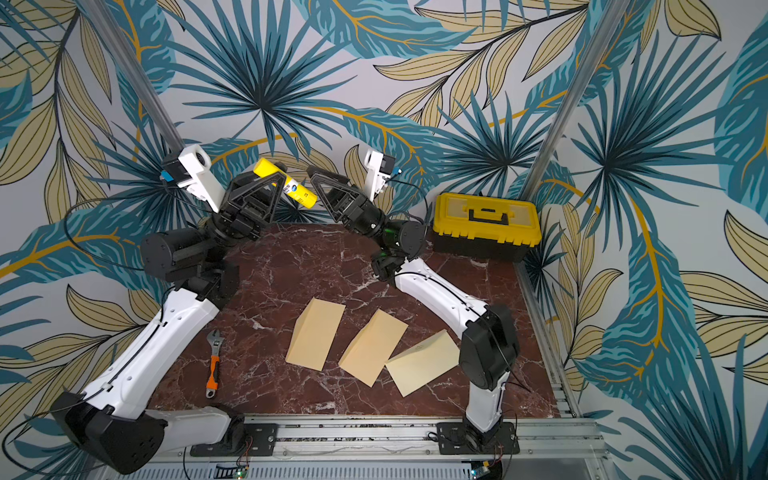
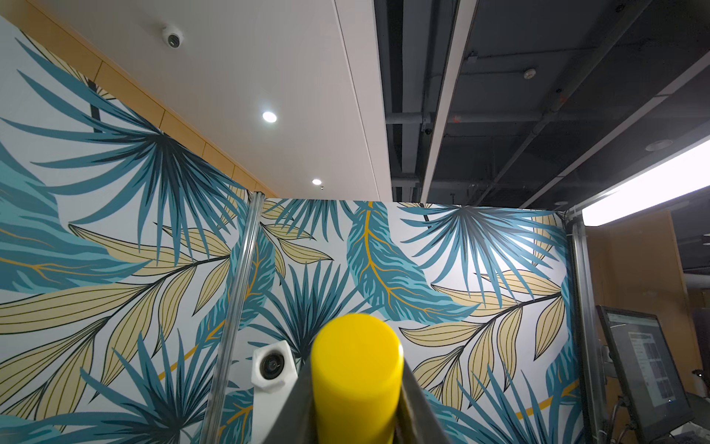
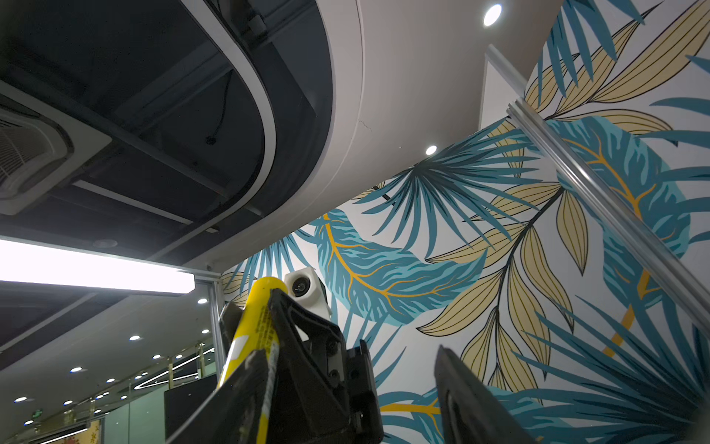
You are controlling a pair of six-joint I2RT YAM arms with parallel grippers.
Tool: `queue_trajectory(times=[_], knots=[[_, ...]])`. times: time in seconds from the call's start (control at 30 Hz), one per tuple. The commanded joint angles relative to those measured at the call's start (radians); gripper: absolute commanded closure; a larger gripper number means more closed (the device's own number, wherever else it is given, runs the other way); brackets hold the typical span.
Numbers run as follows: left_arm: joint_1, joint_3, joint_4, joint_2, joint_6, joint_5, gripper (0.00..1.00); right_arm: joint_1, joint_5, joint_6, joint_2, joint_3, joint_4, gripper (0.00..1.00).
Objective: Seal the envelope with a glue stick
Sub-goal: Pick up the glue stick from the center of the board.
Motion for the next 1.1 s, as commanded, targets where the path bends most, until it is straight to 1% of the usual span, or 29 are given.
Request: queue_trajectory(times=[0.0,0.27,0.47,0.77,0.93,1.07], knots=[[0.004,0.035,-0.057,-0.025,0.064,-0.007,0.74,0.025,0.002,0.07,-0.006,0.023,0.054,0.29],[0.004,0.038,-0.109,-0.048,0.123,-0.01,0.74,0.063,-0.028,0.069,-0.026,0.018,0.012,0.3],[0.003,0.028,-0.158,-0.067,0.166,-0.029,0.75,0.079,-0.042,0.09,-0.041,-0.005,0.048,0.32],[0.003,0.005,-0.124,-0.068,0.138,0.004,0.75,0.083,-0.065,0.102,-0.098,-0.055,0.103,0.31],[0.004,-0.008,-0.09,-0.059,0.109,0.006,0.75,0.101,-0.117,0.077,-0.122,-0.061,0.042,0.31],[0.003,-0.005,-0.044,-0.042,0.072,0.013,0.75,0.113,-0.132,0.069,-0.125,-0.074,-0.004,0.32]])
